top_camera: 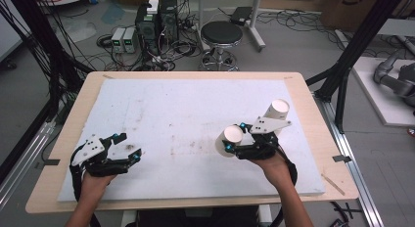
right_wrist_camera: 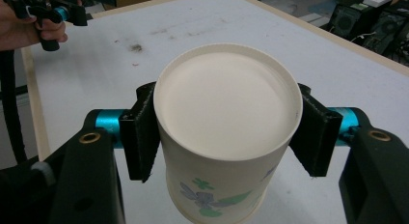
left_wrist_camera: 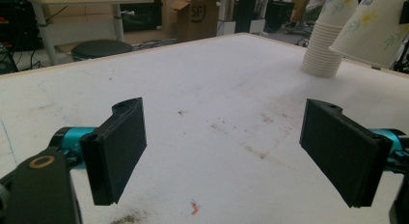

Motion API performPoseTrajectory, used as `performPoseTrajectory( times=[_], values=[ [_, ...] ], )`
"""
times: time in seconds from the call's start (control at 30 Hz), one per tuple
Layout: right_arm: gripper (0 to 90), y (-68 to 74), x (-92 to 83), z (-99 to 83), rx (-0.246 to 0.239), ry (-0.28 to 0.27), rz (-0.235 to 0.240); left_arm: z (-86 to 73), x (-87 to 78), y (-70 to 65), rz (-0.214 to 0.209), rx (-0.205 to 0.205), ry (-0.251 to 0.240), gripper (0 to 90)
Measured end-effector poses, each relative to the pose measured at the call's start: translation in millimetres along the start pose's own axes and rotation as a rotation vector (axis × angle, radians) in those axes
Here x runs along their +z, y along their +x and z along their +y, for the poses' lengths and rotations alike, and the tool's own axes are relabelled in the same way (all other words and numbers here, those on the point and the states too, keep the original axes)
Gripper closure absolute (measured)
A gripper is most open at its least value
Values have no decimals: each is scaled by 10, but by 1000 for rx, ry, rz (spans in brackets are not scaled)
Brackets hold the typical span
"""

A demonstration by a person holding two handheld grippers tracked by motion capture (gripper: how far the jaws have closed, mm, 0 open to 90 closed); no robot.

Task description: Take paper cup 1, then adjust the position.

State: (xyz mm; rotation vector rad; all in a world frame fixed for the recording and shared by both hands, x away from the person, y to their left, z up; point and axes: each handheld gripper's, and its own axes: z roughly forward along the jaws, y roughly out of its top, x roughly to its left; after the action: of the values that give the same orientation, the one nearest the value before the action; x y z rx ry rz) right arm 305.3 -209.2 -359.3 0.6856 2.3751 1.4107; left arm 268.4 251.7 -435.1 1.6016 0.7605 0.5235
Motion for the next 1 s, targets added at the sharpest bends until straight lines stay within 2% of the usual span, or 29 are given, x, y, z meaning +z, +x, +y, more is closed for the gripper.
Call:
performPoseTrajectory(
  times=[0.23,0.4,0.5,0.63,0.7,0.77,0.9,0.97,1.0],
  values=[
    [356,5,31,7,-1,4,8,26,15,-27,-12,0,-11,159],
    [356,22,54,17,0,3,15,46,78,-63,-57,-3,-9,160],
    [356,36,76,25,-4,7,27,56,126,-93,-96,12,3,162],
    [356,49,128,39,-13,4,49,71,163,-125,-124,15,5,163],
    [355,60,162,47,-16,5,60,93,189,-144,-147,18,-1,164],
    [354,72,182,56,-12,11,70,124,216,-173,-171,39,-5,164],
    [352,101,214,92,-8,13,88,179,291,-230,-259,51,-32,161],
    [352,119,235,114,-13,13,94,202,330,-262,-314,56,-26,160],
    [352,131,251,127,-18,15,98,208,342,-274,-313,67,-24,160]
  ],
)
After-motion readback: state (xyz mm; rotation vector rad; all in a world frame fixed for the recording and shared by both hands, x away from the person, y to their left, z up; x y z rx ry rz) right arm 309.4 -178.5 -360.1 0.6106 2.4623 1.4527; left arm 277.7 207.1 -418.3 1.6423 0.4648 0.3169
